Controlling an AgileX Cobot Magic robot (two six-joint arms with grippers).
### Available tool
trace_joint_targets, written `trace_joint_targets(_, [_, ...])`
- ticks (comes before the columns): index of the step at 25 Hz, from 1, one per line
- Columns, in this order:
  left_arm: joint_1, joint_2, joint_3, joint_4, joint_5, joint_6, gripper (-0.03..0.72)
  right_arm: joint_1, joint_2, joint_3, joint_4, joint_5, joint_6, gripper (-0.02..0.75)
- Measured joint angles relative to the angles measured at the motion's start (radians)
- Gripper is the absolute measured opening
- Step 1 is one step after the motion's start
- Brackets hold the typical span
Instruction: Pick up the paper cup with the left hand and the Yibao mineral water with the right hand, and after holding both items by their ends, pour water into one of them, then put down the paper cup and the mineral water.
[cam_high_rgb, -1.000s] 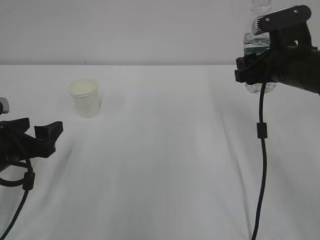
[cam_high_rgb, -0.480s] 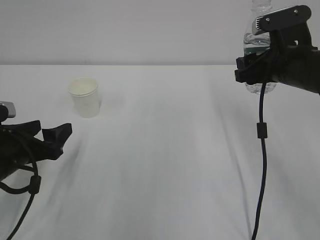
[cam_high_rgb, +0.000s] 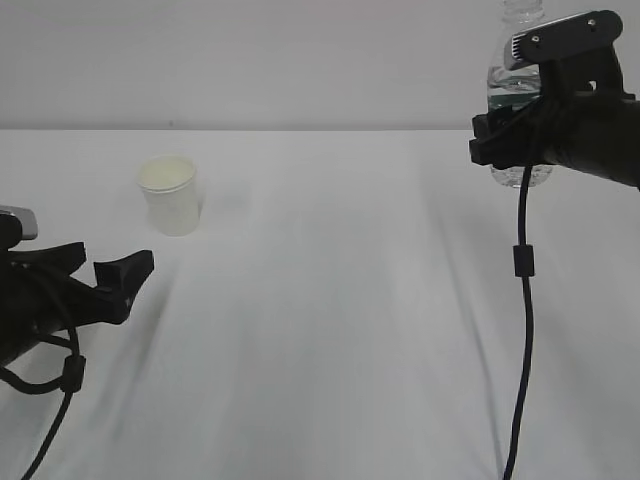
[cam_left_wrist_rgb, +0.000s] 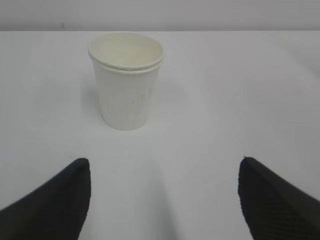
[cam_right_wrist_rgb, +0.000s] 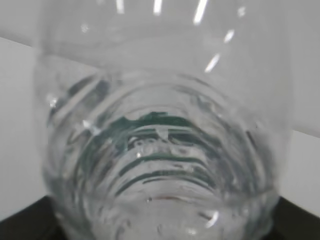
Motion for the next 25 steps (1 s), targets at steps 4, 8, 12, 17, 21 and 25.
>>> trace_joint_targets(4, [0.000,0.000,0.000,0.000,-0.008,0.000,0.642,0.000,0.000,0.000,0.000,0.000,0.000,0.489])
trace_joint_targets(8, [0.000,0.000,0.000,0.000,-0.008,0.000,0.549,0.000,0.000,0.000,0.000,0.000,0.000,0.489])
trace_joint_targets(12, [0.000,0.000,0.000,0.004,-0.008,0.000,0.508,0.000,0.000,0.000,0.000,0.000,0.000,0.489])
trace_joint_targets(17, [0.000,0.000,0.000,0.006,-0.008,0.000,0.523,0.000,0.000,0.000,0.000,0.000,0.000,0.489])
trace_joint_targets(21, [0.000,0.005,0.000,0.008,-0.009,0.000,0.644,0.000,0.000,0.000,0.000,0.002,0.000,0.489])
trace_joint_targets(25, [0.000,0.043,-0.002,0.004,-0.011,0.000,0.685,0.000,0.000,0.000,0.000,0.002,0.000,0.489])
